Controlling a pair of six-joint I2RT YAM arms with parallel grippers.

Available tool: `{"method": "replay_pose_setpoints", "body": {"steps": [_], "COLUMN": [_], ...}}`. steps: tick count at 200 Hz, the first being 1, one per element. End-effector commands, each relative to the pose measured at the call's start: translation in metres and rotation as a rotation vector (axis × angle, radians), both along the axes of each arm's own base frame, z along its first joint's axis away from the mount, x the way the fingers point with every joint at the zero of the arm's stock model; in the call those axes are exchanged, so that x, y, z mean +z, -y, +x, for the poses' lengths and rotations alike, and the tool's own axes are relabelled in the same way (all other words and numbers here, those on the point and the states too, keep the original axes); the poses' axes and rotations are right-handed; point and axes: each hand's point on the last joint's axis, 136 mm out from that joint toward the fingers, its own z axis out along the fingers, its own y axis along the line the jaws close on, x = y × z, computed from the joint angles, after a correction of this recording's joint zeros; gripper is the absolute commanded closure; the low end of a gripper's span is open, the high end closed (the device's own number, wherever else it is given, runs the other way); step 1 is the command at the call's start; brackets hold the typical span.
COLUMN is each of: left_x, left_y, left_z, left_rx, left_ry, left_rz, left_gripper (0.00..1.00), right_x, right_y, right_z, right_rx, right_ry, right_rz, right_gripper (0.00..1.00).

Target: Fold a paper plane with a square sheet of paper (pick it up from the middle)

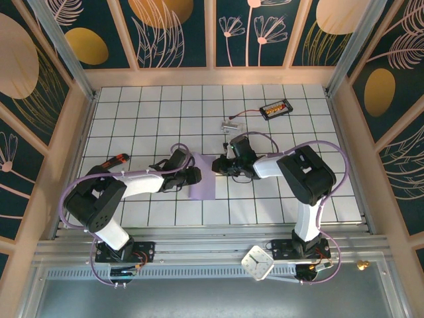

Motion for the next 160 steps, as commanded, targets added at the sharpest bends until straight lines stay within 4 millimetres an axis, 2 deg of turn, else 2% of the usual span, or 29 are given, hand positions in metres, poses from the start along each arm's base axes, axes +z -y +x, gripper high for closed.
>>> {"method": "replay_pose_setpoints", "body": {"steps": [1,67,101,126,160], "left_x": [-0.007,0.0,0.003,0.005,-0.005], "left_y": [0.001,0.021,0.024,0.025,0.019], "left_z": [-0.002,-0.004,-0.003,-0.003,-0.004], "left_rx": [0.016,0.01,0.006,0.005,0.005], "left_ry": [-0.022,-0.007,-0.004,0.004,-0.003], "left_rz": [0.05,0.024,0.024,0.021,0.061], "left_gripper": [0.6,0.57,0.51,0.51,0.53], "right_x": [-0.014,-0.015,-0.015,-0.015,0.009], "right_y": [0.003,0.002,0.003,0.004,0.006], "right_z": [-0.006,-0.008,-0.008,-0.007,-0.002], "right_rx": [-0.02,-0.028,-0.035,-0.035,-0.021], "right_ry": [-0.031,-0.043,-0.046,-0.047,0.012], "right_rz": [-0.015,0.006,0.011,0.014,0.073], "right_gripper": [0.87,0.88,0.88,0.88,0.84]}}
